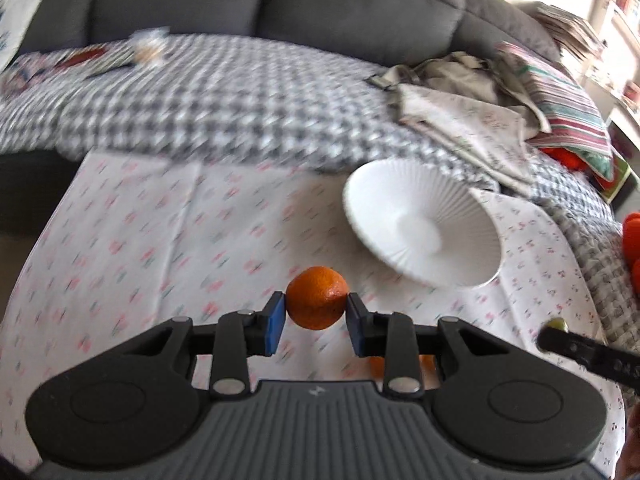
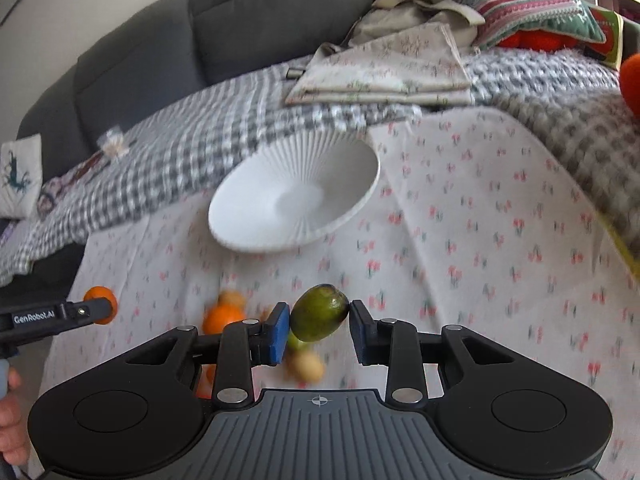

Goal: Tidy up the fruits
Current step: 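Carry the orange in the left tool into the bowl while the right tool carries the lime there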

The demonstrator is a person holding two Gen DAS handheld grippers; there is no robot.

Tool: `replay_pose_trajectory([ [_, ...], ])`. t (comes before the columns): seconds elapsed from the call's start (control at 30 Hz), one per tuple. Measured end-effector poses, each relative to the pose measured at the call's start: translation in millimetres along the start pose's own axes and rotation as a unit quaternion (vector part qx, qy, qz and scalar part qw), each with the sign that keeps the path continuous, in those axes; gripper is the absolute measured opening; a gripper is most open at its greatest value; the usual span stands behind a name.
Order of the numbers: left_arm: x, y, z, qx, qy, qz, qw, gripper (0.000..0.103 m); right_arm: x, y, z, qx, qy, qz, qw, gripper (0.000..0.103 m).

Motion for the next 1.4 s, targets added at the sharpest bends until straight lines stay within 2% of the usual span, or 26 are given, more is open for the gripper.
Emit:
replay_pose_trajectory([
  [0.17,20.5,30.5,27.1,-0.003,0.008,0.023,0.9997,0.031,34.3,4.9,20.8,-0.008,0.009,-0.010,1.000,0.031],
  [0.33,28.4,56.4,53.7,-0.008,0.010,0.042,0.9990,0.031,51.6,12.6,46.8,-0.006,0.007,-0.014,1.000,0.031],
  [0.7,28.4,95.6,97.4,-0.003,0.021,0.091,0.9956,0.031,55.7,15.8,85.4,-0.010,-0.003,-0.046,0.999,0.031],
  [1.13,21.9,96.8,117.9,0.018,0.016,0.112,0.9934,0.033,52.8,5.1,107.4,-0.022,0.003,-0.099,0.995,0.033],
  [1.17,22.6,96.0,117.2,0.017,0.017,0.111,0.9935,0.036,52.6,5.3,107.0,-0.022,0.004,-0.099,0.995,0.034],
  [1.23,24.9,94.2,112.9,0.016,0.025,0.109,0.9936,0.051,53.7,6.7,105.4,-0.022,0.007,-0.094,0.995,0.037],
  [1.27,26.0,93.3,110.3,0.016,0.028,0.107,0.9938,0.062,55.1,7.8,103.8,-0.023,0.009,-0.090,0.996,0.039],
  [1.3,27.5,92.1,107.7,0.016,0.032,0.104,0.9939,0.067,56.9,8.8,101.3,-0.022,0.012,-0.083,0.996,0.040],
  [1.4,32.4,87.6,101.2,0.012,0.034,0.097,0.9946,0.072,63.5,10.9,91.4,-0.015,0.023,-0.065,0.998,0.049],
])
Point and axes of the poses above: each gripper's, at about its wrist camera, not at the fingertips, and z roughly the way its jaws point, y to its right, x to its top, the point moved 7 cm from there along z, roughly the way its jaws point, and after that the axes turned 3 degrees about x, right-handed, at the moved point
